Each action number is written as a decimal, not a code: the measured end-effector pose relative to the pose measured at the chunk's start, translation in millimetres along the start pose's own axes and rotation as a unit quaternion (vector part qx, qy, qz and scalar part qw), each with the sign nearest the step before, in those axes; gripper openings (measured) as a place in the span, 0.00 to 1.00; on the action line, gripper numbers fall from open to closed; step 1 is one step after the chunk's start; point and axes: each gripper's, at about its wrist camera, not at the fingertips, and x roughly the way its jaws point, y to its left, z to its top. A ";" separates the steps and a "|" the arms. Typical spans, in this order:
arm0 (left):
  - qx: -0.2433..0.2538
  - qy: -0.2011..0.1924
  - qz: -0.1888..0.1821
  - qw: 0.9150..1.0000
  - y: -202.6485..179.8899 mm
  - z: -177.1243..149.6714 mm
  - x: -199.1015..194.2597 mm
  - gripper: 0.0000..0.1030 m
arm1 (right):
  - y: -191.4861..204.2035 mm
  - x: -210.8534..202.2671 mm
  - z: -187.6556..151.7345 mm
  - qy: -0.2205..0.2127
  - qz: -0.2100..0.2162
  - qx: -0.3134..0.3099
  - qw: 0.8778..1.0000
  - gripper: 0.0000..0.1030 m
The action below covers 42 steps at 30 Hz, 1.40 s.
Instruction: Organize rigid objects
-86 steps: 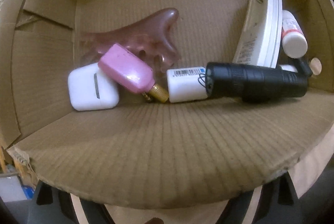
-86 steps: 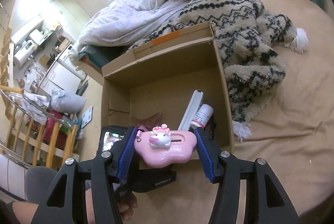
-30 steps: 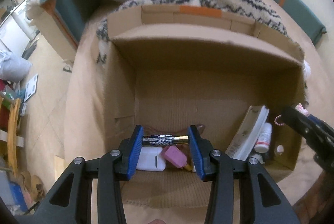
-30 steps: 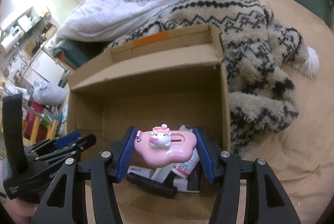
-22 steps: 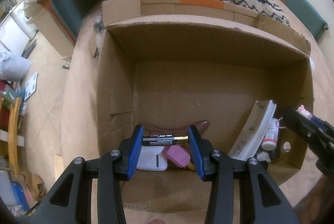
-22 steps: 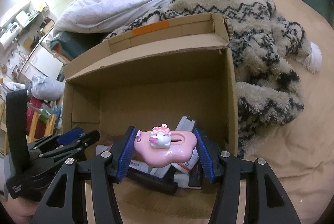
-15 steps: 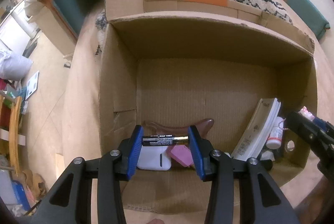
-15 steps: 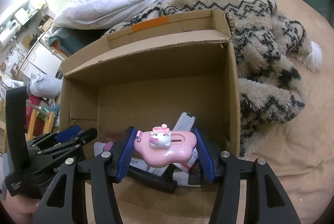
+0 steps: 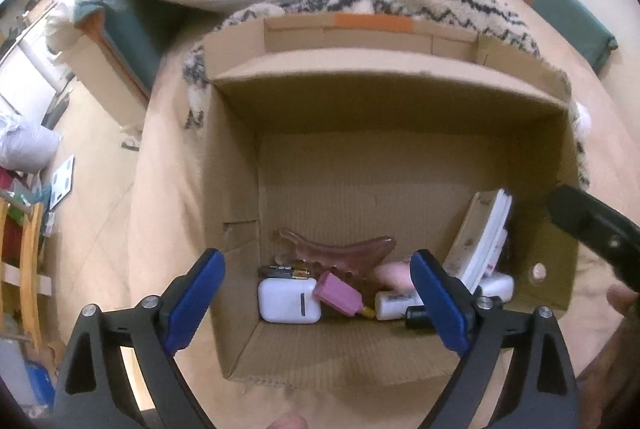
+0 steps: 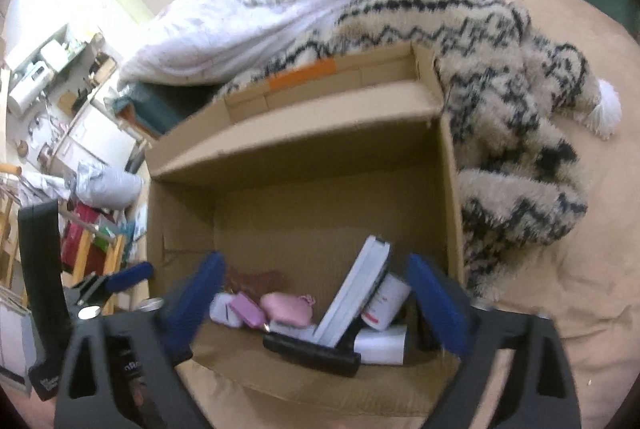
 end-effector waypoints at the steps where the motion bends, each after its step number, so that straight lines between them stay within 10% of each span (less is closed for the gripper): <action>1: -0.006 -0.003 -0.004 1.000 2.6 -0.5 -4.3 0.92 | 1.1 -3.4 0.6 -0.005 0.002 -0.001 1.000 1.00; 21: -0.118 -0.046 -0.033 0.991 70.5 -68.2 -94.4 0.94 | 26.9 -85.7 -61.3 -0.055 0.003 -0.014 0.998 1.00; 31: -0.042 -0.184 0.033 0.981 55.5 -99.9 -130.1 0.94 | 34.5 -109.1 -91.6 -0.123 -0.044 -0.038 0.991 1.00; 42: -0.057 -0.177 0.017 0.982 62.2 -96.6 -123.2 1.00 | 40.8 -93.0 -95.7 -0.141 -0.070 -0.056 0.986 1.00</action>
